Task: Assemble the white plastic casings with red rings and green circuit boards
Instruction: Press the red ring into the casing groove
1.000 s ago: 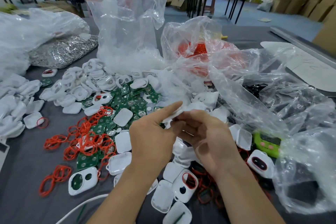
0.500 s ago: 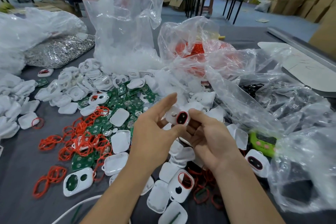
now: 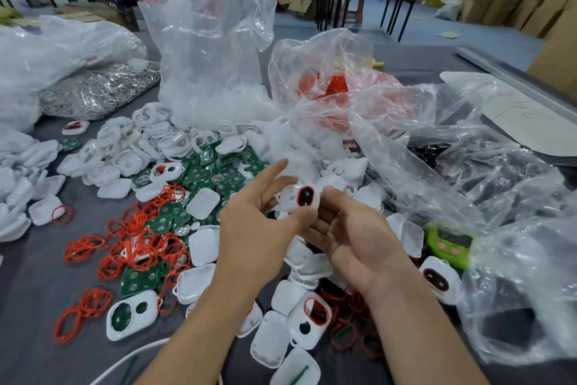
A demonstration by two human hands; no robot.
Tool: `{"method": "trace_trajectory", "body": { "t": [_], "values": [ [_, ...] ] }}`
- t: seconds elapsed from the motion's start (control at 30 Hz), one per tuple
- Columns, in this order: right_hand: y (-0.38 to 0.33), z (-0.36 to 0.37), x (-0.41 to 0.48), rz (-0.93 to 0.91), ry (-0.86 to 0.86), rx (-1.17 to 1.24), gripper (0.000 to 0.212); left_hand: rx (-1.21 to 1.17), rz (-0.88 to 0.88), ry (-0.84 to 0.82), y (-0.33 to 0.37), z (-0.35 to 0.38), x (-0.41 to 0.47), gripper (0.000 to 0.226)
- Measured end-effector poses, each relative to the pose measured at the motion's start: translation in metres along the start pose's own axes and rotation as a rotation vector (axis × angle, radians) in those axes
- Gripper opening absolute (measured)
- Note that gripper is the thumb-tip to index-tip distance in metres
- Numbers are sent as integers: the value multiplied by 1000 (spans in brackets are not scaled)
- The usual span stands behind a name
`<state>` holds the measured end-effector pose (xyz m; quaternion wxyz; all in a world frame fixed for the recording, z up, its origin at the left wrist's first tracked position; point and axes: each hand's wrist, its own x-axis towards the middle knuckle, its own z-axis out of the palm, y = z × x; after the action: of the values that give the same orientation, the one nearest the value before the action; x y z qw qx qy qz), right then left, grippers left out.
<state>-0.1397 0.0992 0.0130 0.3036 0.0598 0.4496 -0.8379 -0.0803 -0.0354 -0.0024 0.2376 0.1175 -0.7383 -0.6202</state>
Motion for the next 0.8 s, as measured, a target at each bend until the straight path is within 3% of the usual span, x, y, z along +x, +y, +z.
{"method": "trace_trajectory", "body": {
  "t": [0.23,0.37,0.6,0.7,0.8],
  "values": [
    [0,-2,-3,69,-147,-10,28,-109,-54,-61,1,-3,6,36],
    [0,2,-4,90,-189,30,22,-121,-55,-43,2,-1,3,35],
    [2,4,-3,20,-142,18,32,177,71,-137,0,-1,-1,27],
    [3,7,-4,-8,-140,-23,31,174,90,-166,0,-1,-2,26],
    [2,5,-4,-31,-76,-68,22,20,-17,-109,3,2,-3,21]
  ]
}}
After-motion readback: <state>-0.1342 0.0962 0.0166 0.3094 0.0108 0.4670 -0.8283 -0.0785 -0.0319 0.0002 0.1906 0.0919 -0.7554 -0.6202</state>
